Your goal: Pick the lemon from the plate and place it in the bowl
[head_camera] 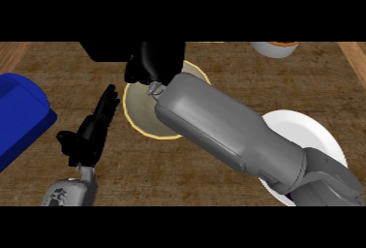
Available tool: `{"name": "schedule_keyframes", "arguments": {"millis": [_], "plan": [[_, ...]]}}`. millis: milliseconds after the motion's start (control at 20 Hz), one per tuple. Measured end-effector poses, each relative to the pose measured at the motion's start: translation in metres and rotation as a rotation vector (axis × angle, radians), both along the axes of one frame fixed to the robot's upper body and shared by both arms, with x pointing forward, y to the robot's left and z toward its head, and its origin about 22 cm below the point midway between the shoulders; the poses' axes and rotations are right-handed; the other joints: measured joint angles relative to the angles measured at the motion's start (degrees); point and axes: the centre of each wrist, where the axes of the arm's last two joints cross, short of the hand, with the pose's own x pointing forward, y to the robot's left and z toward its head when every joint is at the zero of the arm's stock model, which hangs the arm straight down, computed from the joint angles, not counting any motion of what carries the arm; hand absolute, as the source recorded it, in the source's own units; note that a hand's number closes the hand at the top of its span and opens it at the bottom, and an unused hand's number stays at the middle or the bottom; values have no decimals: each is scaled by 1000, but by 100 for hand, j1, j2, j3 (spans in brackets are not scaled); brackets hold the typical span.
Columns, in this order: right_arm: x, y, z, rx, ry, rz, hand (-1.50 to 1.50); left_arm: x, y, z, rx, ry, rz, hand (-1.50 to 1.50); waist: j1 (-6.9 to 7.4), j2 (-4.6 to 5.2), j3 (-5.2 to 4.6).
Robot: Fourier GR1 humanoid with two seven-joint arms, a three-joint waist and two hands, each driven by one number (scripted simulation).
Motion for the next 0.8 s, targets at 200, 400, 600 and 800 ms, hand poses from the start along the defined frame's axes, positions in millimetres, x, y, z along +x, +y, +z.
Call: {"name": "schedule_keyframes", "arguments": {"millis": [200, 400, 600, 800], "plan": [[18, -19, -28, -27, 38, -50, 150, 1, 0, 6, 0, -6, 4, 0, 8, 9, 1], [31, -47, -57, -22, 116, -60, 150, -4, 3, 3, 0, 0, 4, 0, -1, 12, 2], [38, -65, -73, 70, 222, -42, -150, 2, 4, 2, -2, -2, 8, 0, -4, 23, 3], [38, -80, -92, 144, 282, 46, -150, 1, 5, 4, -3, -5, 7, 0, 3, 21, 5]]}}
